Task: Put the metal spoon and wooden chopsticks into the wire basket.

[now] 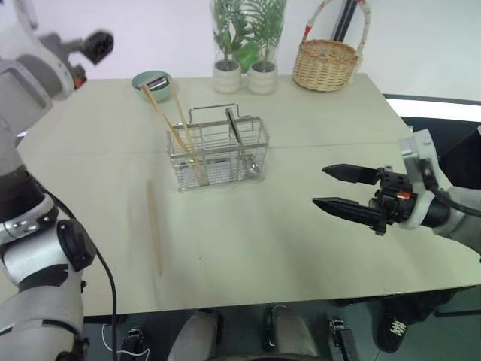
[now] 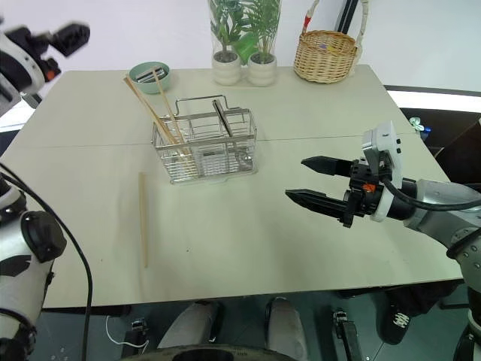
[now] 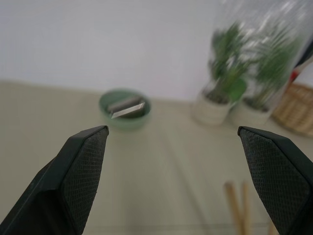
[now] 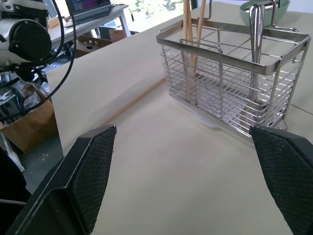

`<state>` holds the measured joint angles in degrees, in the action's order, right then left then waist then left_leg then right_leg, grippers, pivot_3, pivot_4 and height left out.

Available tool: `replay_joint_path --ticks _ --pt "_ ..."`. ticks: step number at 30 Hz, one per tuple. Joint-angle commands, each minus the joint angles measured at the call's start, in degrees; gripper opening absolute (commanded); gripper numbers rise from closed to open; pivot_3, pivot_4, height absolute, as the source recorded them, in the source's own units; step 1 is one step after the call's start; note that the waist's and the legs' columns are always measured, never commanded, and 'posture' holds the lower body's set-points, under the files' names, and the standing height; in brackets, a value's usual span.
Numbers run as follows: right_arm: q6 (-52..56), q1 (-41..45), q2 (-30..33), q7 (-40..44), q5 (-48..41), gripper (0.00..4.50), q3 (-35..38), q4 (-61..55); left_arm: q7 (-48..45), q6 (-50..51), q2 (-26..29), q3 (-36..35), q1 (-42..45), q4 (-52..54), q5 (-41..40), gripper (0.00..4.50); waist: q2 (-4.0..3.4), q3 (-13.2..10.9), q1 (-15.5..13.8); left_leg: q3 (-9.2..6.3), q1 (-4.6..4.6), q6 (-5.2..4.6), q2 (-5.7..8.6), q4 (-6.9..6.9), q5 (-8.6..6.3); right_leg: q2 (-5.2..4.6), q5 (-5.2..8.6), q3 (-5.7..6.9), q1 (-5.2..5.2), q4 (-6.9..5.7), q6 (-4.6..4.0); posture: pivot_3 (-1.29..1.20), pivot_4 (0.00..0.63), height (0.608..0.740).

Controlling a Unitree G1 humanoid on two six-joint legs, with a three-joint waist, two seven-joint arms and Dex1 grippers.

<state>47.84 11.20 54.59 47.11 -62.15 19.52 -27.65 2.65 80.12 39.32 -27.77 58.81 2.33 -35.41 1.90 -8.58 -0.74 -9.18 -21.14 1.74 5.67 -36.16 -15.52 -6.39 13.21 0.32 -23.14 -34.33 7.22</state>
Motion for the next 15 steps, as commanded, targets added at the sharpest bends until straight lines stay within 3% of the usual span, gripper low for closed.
replay_joint_path --ticks 1,15 --pt "-1.3 1.6 -0.6 0.9 0.7 4.50 0.0 0.3 2.5 10.8 0.5 -0.6 0.0 2.8 3.0 4.47 0.00 0.0 0.0 0.00 0.01 0.00 0.00 0.01 0.00 0.00 0.00 -0.01 0.00 -0.02 0.00 0.00 0.150 0.700" --pt "0.5 -0.3 -0.2 2.0 0.0 4.50 0.7 -2.6 14.2 12.4 -10.6 0.9 -14.7 0.3 -1.5 4.47 0.01 0.0 -0.2 -0.02 -0.15 0.12 0.00 0.02 0.05 -0.06 -0.06 -0.03 -0.18 -0.01 -0.09 0.00 0.150 0.700"
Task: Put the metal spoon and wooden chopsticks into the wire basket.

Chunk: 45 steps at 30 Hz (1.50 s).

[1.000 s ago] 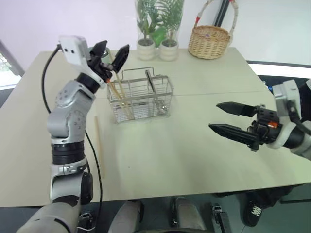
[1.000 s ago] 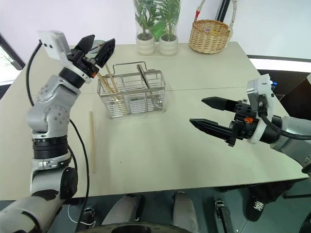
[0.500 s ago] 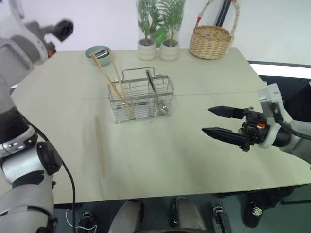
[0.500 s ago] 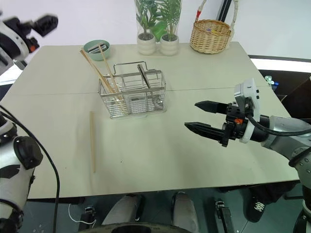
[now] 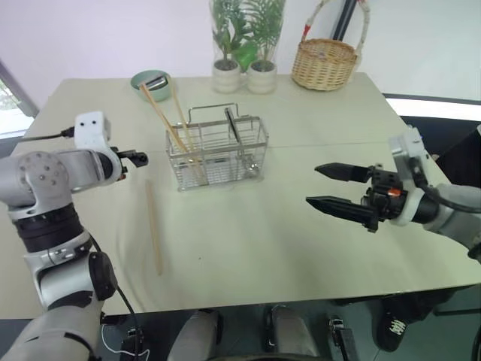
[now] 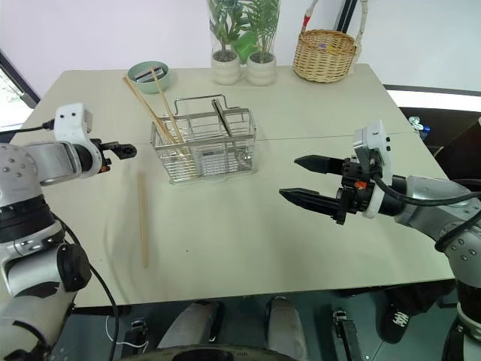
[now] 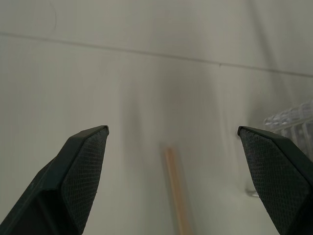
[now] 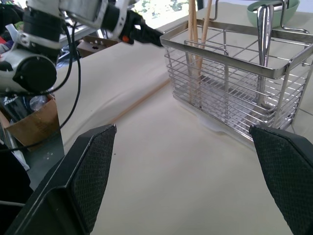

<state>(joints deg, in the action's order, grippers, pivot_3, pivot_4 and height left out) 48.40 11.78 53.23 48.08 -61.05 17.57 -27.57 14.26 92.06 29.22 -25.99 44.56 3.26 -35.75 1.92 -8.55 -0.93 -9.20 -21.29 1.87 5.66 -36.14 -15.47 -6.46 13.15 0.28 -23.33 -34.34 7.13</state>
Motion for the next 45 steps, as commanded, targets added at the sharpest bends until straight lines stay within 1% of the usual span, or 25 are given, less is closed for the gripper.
replay_joint_path --ticks 1,6,10,14,18,19,20,21,22,27,32,34,36,38,40,42,43,45 --pt "-0.1 -1.6 1.4 1.3 -1.4 4.50 3.2 -3.3 3.3 0.4 -1.0 -0.8 -0.6 -1.5 -1.6 4.47 -0.01 0.0 0.0 0.00 0.01 0.00 0.00 0.00 0.00 -0.01 0.00 0.00 0.01 0.00 0.00 0.00 0.150 0.700" --pt "-0.2 -4.3 1.8 1.5 -1.6 4.50 4.8 -5.8 5.9 0.4 -2.8 0.7 -1.0 -5.1 -3.1 4.47 0.02 0.0 0.0 0.03 0.01 -0.01 0.01 -0.05 0.00 -0.02 -0.01 0.00 0.03 0.00 0.00 0.00 0.150 0.700" --pt "-0.4 -5.1 1.3 0.4 -1.7 4.50 4.9 -6.9 5.6 0.4 -3.2 4.1 -1.1 -8.0 -4.5 4.47 0.01 0.0 0.0 0.05 0.02 0.00 0.01 -0.05 0.00 -0.03 -0.02 0.00 0.03 -0.01 -0.01 0.00 0.150 0.700" --pt "-0.5 -6.2 0.9 -0.5 -2.0 4.50 5.3 -8.1 4.5 0.4 -3.2 6.9 -1.2 -12.1 -3.0 4.47 0.00 0.0 0.0 0.05 0.02 0.00 0.01 -0.03 0.00 -0.03 -0.02 0.00 0.02 0.00 -0.01 0.00 0.150 0.700" --pt "-0.8 -7.3 0.7 -1.1 -2.4 4.50 6.0 -8.6 3.1 0.4 -3.4 7.7 -1.1 -15.3 -1.8 4.47 -0.29 0.3 0.0 0.11 0.07 -0.01 0.04 -0.04 0.00 -0.09 -0.02 -0.01 0.08 0.00 -0.01 0.00 0.150 0.700" --pt "-0.9 -7.5 0.6 -1.3 -2.5 4.50 6.2 -8.6 3.0 0.4 -3.7 7.5 -1.0 -15.9 -1.3 3.94 -0.34 0.3 0.0 0.12 0.10 -0.01 0.04 -0.04 -0.01 -0.09 -0.02 -0.01 0.11 0.00 -0.01 0.00 0.150 0.700" --pt "-1.0 -7.7 0.5 -1.4 -2.5 4.50 6.3 -8.7 2.7 0.4 -4.0 7.5 -0.8 -16.4 -0.8 3.61 -0.42 0.4 0.0 0.12 0.12 -0.02 0.04 -0.03 -0.01 -0.09 -0.02 -0.01 0.13 0.00 -0.01 0.00 0.150 0.700" --pt "-1.0 -7.8 0.5 -1.5 -2.5 4.50 6.3 -8.7 2.4 0.4 -4.2 7.5 -0.7 -16.8 -0.3 3.08 -0.48 0.4 0.0 0.13 0.14 -0.02 0.04 -0.04 -0.01 -0.09 -0.02 -0.01 0.15 0.00 0.00 0.00 0.150 0.700" --pt "-1.1 -8.0 0.4 -1.6 -2.5 4.50 6.4 -8.8 2.3 0.4 -4.4 7.6 -0.4 -17.0 0.2 2.65 -0.53 0.5 -0.1 0.14 0.14 -0.02 0.04 -0.04 -0.01 -0.10 -0.02 -0.02 0.16 0.01 0.00 0.00 0.150 0.700" --pt "-1.6 -8.2 0.0 -2.0 -2.4 4.50 6.5 -9.0 1.5 0.4 -5.2 6.6 1.6 -18.2 3.6 0.03 -0.60 0.5 -1.5 0.14 0.14 -0.03 0.08 -0.05 -0.01 -0.11 -0.02 -0.02 0.16 0.00 0.00 0.00 0.150 0.700" --pt "-2.3 -8.2 -0.4 -1.8 -1.8 4.50 6.0 -8.6 0.4 -0.3 -4.9 5.0 3.4 -18.5 8.6 0.03 -0.58 0.5 -1.4 0.12 0.11 -0.03 0.11 -0.06 -0.01 -0.13 -0.02 -0.01 0.15 0.01 0.00 0.00 0.150 0.700" --pt "-2.5 -7.9 -0.5 -1.6 -1.6 4.50 5.9 -8.0 -0.6 -2.9 -3.6 6.5 3.6 -17.7 10.6 0.03 -0.58 0.5 -1.4 0.12 0.11 -0.03 0.10 -0.05 -0.01 -0.11 -0.02 -0.01 0.13 0.00 0.01 0.00 0.150 0.700" --pt "-2.7 -7.4 -0.5 -1.4 -1.3 4.50 5.6 -7.2 -2.9 -8.8 -1.1 8.8 3.8 -16.9 12.7 0.03 -0.51 0.5 -1.3 0.11 0.10 -0.02 0.05 -0.05 0.00 -0.07 -0.02 -0.01 0.10 -0.01 0.01 0.00 0.150 0.700" --pt "-2.9 -7.0 -0.3 -1.1 -0.9 4.50 5.3 -6.5 -4.2 -14.4 0.3 8.6 4.5 -17.3 14.5 0.03 -0.48 0.5 -1.2 0.12 0.04 0.01 -0.01 -0.04 0.01 -0.04 -0.03 -0.01 0.02 0.00 0.00 0.00 0.150 0.700" --pt "-2.7 -5.9 0.2 -0.7 -0.9 4.50 5.0 -5.8 -5.1 -24.1 2.6 6.4 5.8 -18.2 16.5 0.03 -0.47 0.4 -1.3 0.14 0.02 0.01 -0.02 -0.03 0.01 -0.05 -0.03 -0.02 -0.01 0.01 -0.01 0.00 0.150 0.700" --pt "-2.5 -5.1 0.6 -0.1 -0.9 4.50 5.0 -5.1 -5.4 -31.1 3.6 4.5 6.5 -18.8 17.5 0.03 -0.46 0.4 -1.4 0.12 -0.02 0.02 -0.03 -0.03 0.01 -0.07 -0.05 -0.02 -0.05 0.03 -0.04 0.00 0.150 0.700" --pt "-2.3 -4.5 0.8 0.1 -1.0 4.50 4.9 -4.7 -5.7 -37.3 4.0 2.3 7.6 -18.9 17.3 0.03 -0.45 0.4 -1.4 0.12 -0.02 0.02 -0.03 -0.03 0.01 -0.08 -0.05 -0.01 -0.05 0.04 -0.04 0.00 0.150 0.700" --pt "-2.0 -3.5 1.1 0.4 -1.0 4.50 4.7 -4.1 -6.8 -45.4 4.0 -1.0 9.2 -19.0 16.3 0.03 -0.43 0.4 -1.4 0.12 -0.07 0.02 -0.02 -0.04 0.01 -0.12 -0.06 -0.02 -0.05 0.09 -0.05 0.00 0.150 0.700"
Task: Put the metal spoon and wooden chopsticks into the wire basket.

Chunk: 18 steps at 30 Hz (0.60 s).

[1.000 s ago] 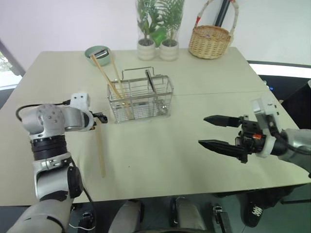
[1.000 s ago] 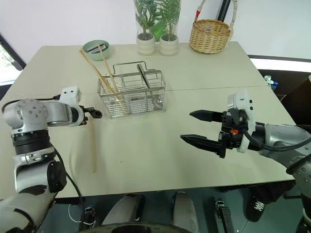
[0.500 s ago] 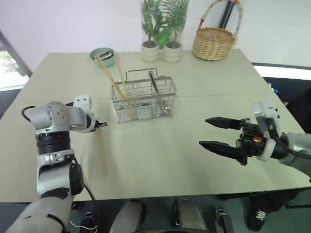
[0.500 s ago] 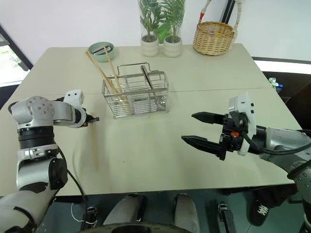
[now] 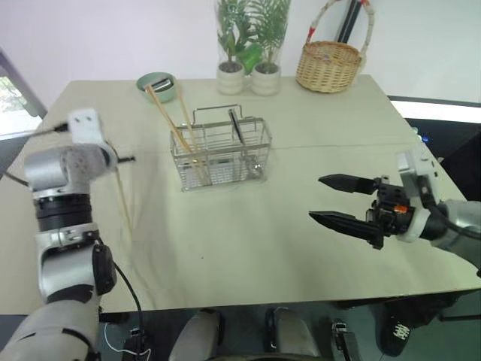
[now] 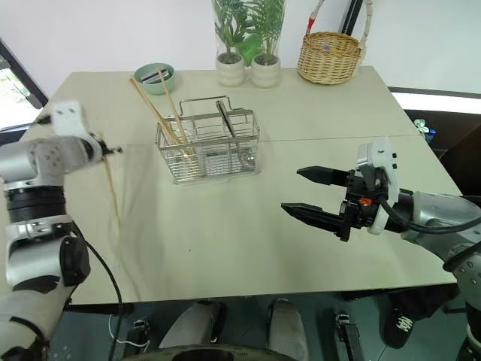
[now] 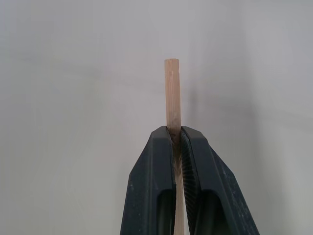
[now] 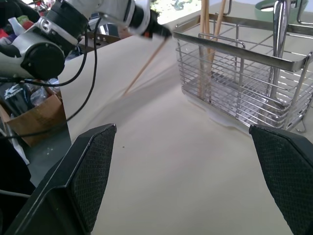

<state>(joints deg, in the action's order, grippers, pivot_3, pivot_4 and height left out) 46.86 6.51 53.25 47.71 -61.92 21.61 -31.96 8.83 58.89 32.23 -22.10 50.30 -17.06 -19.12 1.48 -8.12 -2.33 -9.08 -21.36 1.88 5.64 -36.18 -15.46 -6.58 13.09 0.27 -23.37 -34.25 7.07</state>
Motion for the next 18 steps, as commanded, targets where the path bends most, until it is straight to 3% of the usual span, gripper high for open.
replay_joint_path --ticks 1,7,11,14,18 --pt "-0.4 2.2 1.2 0.9 -0.1 4.50 0.4 0.6 -3.3 -15.5 0.8 -6.4 4.5 2.5 -2.0 0.03 0.03 0.0 -0.1 0.01 0.00 0.00 0.01 0.00 0.00 -0.04 -0.01 0.00 0.01 0.02 0.00 0.00 0.150 0.700" --pt "-0.4 4.4 1.1 1.4 0.8 4.50 -1.3 1.3 -9.3 -18.2 -2.2 -13.4 11.0 10.6 -14.9 0.03 0.15 0.0 -0.1 0.00 -0.03 -0.03 0.18 -0.05 -0.01 -0.15 -0.05 0.03 0.07 0.05 0.08 0.00 0.150 0.700" --pt "-1.4 4.1 0.4 1.2 2.7 4.50 -2.1 1.3 -12.7 -16.0 -0.5 -9.9 13.9 14.3 -17.2 0.03 0.21 -0.1 0.2 0.01 -0.02 -0.05 0.19 -0.06 -0.01 -0.11 -0.07 0.03 0.07 0.04 0.12 0.00 0.150 0.700" --pt "-1.7 3.0 -0.9 0.4 2.7 4.50 -1.8 0.5 -14.5 -13.5 -2.2 -6.9 14.9 17.8 -20.7 0.03 0.20 0.0 0.2 0.04 0.04 -0.05 0.19 -0.03 -0.01 -0.09 -0.07 0.01 0.07 0.00 0.12 0.00 0.150 0.700" --pt "-1.6 2.2 -1.8 -0.8 1.9 4.50 -0.8 -0.5 -18.7 -14.0 -4.0 0.6 12.1 22.1 -19.5 0.03 0.21 -0.1 -0.1 -0.04 0.04 -0.07 0.22 -0.09 0.00 -0.06 -0.09 0.02 0.17 -0.01 0.15 0.00 0.150 0.700"
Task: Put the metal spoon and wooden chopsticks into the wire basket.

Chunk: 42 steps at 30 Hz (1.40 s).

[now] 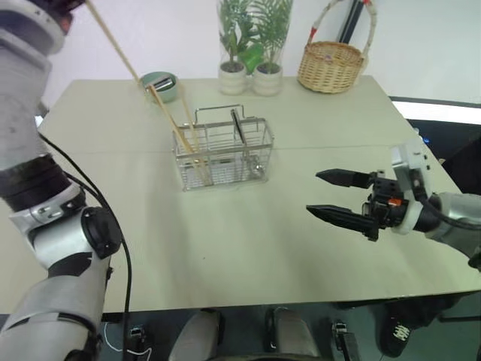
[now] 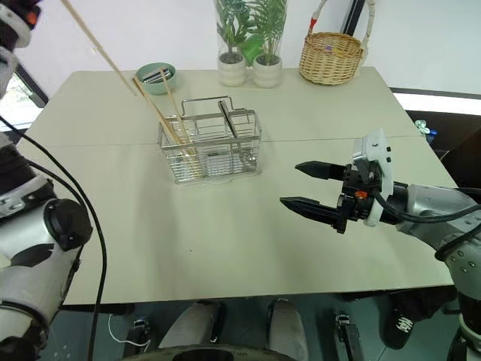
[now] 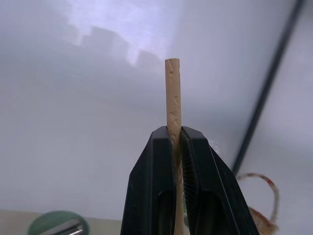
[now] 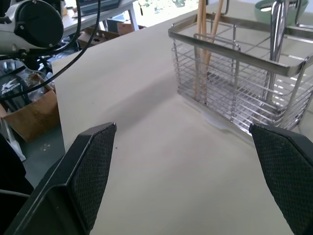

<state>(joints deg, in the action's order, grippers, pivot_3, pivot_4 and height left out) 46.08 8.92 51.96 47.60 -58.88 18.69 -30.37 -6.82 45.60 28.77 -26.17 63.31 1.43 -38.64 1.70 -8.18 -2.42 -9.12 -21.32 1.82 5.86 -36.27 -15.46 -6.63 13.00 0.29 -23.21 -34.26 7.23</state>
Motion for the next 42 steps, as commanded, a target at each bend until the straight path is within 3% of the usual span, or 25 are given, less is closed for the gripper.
replay_joint_path --ticks 1,13,16,22,25,28,36,42 --pt "-0.9 -0.6 -0.5 -0.7 -1.1 4.50 2.4 -2.3 -4.0 -1.5 -0.9 6.5 -2.0 4.1 1.1 0.03 0.00 0.0 0.1 0.00 0.02 0.00 0.03 -0.02 0.00 -0.01 0.00 0.00 0.02 -0.01 0.00 0.00 0.150 0.700" --pt "-0.6 -2.5 -0.8 -3.5 -3.2 4.50 4.6 -3.7 -8.8 -14.8 -7.7 15.4 -15.5 3.3 9.8 0.03 -0.10 0.0 0.0 0.06 -0.01 -0.01 -0.14 0.00 0.00 0.15 -0.05 -0.08 -0.04 0.06 -0.08 0.00 0.150 0.700" --pt "-0.4 -2.4 -0.4 -3.9 -3.7 4.50 4.8 -3.6 -8.3 -16.4 -9.8 14.5 -16.9 3.4 9.5 1.18 -0.09 0.0 0.0 0.08 -0.01 -0.03 -0.13 -0.01 -0.01 0.13 -0.05 -0.08 -0.01 0.11 -0.08 0.00 0.150 0.700" --pt "-0.3 -1.8 0.1 -4.5 -4.3 4.50 4.7 -2.9 -7.3 -16.7 -12.4 13.2 -20.0 6.6 8.0 4.31 -0.09 0.0 0.2 0.08 0.00 -0.04 -0.14 0.01 -0.01 0.14 -0.05 -0.07 -0.01 0.10 -0.08 0.00 0.150 0.700" --pt "-0.5 -1.7 0.2 -4.2 -3.7 4.50 4.4 -2.4 -7.0 -15.9 -12.5 12.9 -20.9 8.3 7.6 4.45 -0.09 0.0 0.1 0.11 0.01 -0.04 -0.15 0.00 -0.01 0.15 -0.05 -0.07 -0.01 0.09 -0.08 0.00 0.150 0.700" --pt "-0.9 -1.3 0.9 -3.0 -2.4 4.50 4.0 -1.2 -9.4 -13.4 -8.4 12.2 -20.5 8.9 6.8 4.45 -0.09 0.0 0.1 0.11 0.01 -0.04 -0.15 -0.01 -0.01 0.15 -0.05 -0.07 -0.01 0.09 -0.08 0.00 0.150 0.700" --pt "-6.6 2.3 5.6 5.3 8.7 4.50 1.3 8.6 -36.8 -11.4 20.6 10.8 -24.8 4.6 5.9 4.45 -0.25 -0.1 0.8 0.51 0.07 -0.06 -0.30 0.12 -0.02 0.28 -0.03 -0.10 -0.12 0.05 -0.11 0.00 0.150 0.700" --pt "-9.4 8.6 5.8 9.6 13.5 4.50 -2.0 15.7 -50.9 -9.9 33.5 4.1 -34.4 4.1 3.3 4.45 -0.31 -0.1 0.9 0.57 0.04 -0.11 -0.33 0.11 -0.05 0.20 0.06 -0.12 -0.12 0.10 -0.28 0.00 0.150 0.700"
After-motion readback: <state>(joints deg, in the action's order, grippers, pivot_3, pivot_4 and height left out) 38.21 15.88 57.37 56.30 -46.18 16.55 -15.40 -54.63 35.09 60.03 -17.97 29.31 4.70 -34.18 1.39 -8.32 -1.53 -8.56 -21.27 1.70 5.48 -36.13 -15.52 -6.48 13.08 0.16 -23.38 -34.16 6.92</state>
